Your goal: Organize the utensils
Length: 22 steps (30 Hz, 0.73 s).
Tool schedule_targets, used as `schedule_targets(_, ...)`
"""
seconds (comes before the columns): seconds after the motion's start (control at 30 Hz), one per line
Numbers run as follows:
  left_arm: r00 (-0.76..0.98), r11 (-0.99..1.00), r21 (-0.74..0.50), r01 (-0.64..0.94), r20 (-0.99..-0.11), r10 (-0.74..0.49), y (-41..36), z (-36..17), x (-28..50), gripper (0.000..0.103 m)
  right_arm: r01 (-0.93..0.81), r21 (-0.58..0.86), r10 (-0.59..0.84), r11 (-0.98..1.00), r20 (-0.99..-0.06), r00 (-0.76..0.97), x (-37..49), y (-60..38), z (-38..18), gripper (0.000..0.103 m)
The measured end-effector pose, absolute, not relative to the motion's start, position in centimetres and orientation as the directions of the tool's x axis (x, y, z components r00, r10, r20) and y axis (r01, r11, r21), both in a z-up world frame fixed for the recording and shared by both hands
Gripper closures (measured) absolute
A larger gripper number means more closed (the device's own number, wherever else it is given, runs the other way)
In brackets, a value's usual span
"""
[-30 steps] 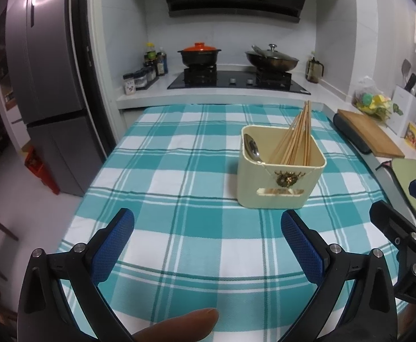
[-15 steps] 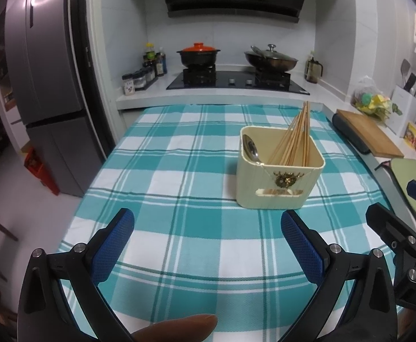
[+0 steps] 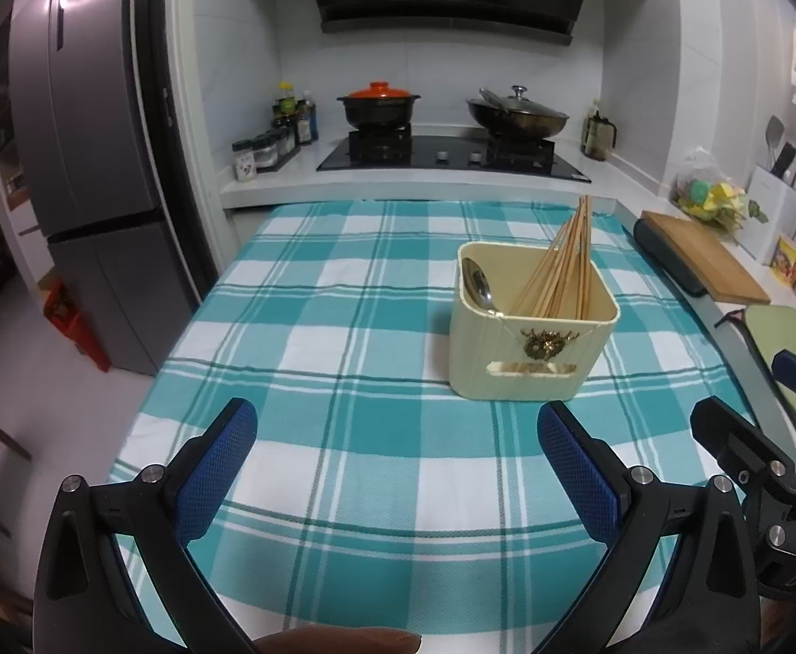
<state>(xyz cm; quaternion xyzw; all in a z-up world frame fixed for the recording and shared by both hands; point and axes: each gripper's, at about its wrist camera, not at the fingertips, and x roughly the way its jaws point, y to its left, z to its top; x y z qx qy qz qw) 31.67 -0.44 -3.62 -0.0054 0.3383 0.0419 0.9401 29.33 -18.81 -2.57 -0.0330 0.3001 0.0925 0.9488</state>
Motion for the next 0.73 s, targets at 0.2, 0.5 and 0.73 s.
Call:
schedule_targets(0.2,0.766,0.997,0.015,-0.079,-0.639,0.070,-0.68,-3.57,31.66,0.001,-0.200,-0.009,0.158,0.980,-0.580,0.799,29.34,-18.91,-2.78,0.001)
schedule_targets(0.5,0.761,0.998,0.022,-0.066,-0.645,0.064,-1.07,-3.85,31.95,0.000,-0.191,-0.005,0.153,0.982,-0.583,0.798,29.48,-19.20,-2.93,0.001)
schedule_targets(0.73,0.768,0.996,0.027,-0.087,-0.635,0.084,-0.94,-3.75,31.85,0.001,-0.183,-0.002,0.147,0.983,-0.588,0.795,29.71,-19.69,-3.37,0.001)
